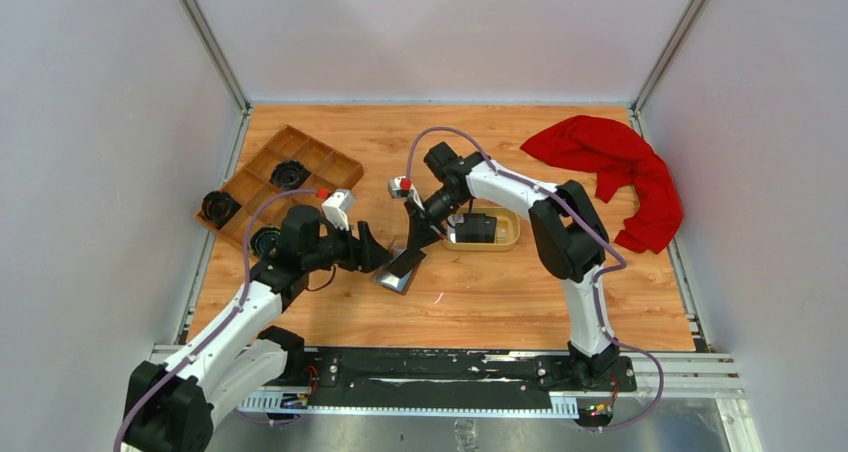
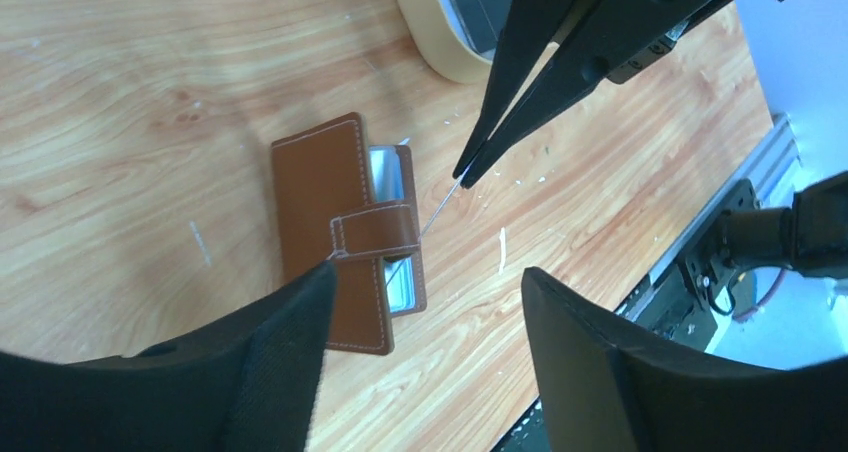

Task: Put the credit cards into the card holder
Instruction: Insert the credit card into the card holder.

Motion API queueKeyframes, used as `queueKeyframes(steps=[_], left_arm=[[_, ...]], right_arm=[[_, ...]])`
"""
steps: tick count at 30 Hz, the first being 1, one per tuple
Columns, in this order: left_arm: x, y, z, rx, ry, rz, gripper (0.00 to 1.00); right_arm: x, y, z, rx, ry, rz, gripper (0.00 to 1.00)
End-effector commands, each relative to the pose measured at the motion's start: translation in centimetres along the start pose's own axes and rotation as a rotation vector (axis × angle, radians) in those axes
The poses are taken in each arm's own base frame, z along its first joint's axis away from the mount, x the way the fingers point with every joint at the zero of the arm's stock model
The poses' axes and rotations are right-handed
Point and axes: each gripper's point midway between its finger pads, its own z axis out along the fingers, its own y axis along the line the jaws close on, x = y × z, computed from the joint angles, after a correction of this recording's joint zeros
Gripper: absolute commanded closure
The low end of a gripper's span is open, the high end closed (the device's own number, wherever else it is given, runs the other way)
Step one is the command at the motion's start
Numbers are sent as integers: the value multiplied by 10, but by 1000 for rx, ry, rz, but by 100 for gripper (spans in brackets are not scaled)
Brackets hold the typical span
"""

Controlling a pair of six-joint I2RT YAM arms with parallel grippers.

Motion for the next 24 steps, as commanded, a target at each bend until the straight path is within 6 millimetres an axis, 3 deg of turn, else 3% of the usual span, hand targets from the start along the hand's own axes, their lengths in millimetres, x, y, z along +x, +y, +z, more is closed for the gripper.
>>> queueKeyframes(steps=[1,8,12,14,20,24], left_arm=[[-3,19,-11,-145,-19,-4,26],[21,32,4,-195,96,59,23],[31,38,13,-218,121,89,27],[32,40,15,-226,114,82,34],[34,42,19,-222,119,75,75],[38,42,22,-208,143,76,94]], right_arm=[[-2,-3,-1,29,13,21,100],[-4,-10,-4,42,5,38,100],[-2,-11,-5,46,6,47,100],[-2,-12,-5,46,7,48,100],[2,-13,-8,64,24,47,100],[7,-13,-19,98,40,24,100]])
